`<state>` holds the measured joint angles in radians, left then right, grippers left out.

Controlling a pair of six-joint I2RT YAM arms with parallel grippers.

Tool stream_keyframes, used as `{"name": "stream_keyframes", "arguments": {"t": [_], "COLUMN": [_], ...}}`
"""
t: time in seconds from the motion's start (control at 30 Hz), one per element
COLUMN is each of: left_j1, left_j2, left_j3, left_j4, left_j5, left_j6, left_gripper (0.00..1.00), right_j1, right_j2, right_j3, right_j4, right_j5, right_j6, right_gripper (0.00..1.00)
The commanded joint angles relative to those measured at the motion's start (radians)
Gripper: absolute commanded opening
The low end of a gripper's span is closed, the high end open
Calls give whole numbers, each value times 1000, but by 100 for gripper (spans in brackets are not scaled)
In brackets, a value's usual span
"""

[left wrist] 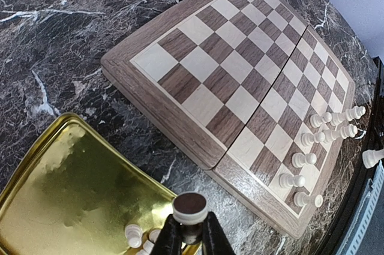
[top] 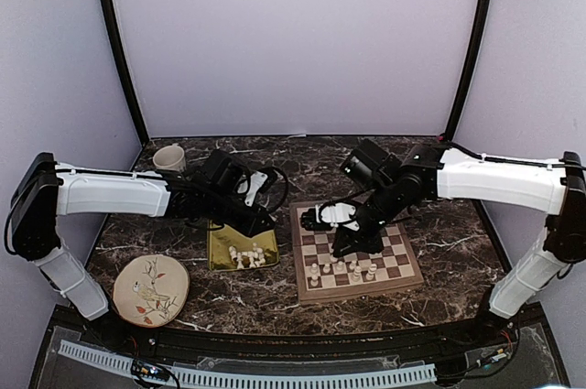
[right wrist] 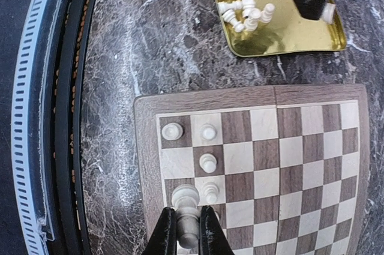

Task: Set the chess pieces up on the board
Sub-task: Place the bishop on c1.

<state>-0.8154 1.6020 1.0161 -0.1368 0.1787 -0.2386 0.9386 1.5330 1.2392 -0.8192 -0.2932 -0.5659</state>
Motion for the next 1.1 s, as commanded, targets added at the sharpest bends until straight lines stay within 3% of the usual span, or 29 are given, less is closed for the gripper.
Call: {"name": "stream_keyframes", "arguments": {"t": [0.0,1.07], "left_j1": [5,7], "left_j2": [-48,-27], "left_j3": [-19,-25], "left_j4": [4,3], "left_j5": [-5,6], "left_j6": [-10,-5], "left_gripper": [3,4], "right_j1": [40,88], "right_j2": [45,171], "right_j3": [-14,-66], "right_j4": [-31,1], "right_j5": [25,153], "right_j6": [-36,-25], "right_gripper": [0,0]}}
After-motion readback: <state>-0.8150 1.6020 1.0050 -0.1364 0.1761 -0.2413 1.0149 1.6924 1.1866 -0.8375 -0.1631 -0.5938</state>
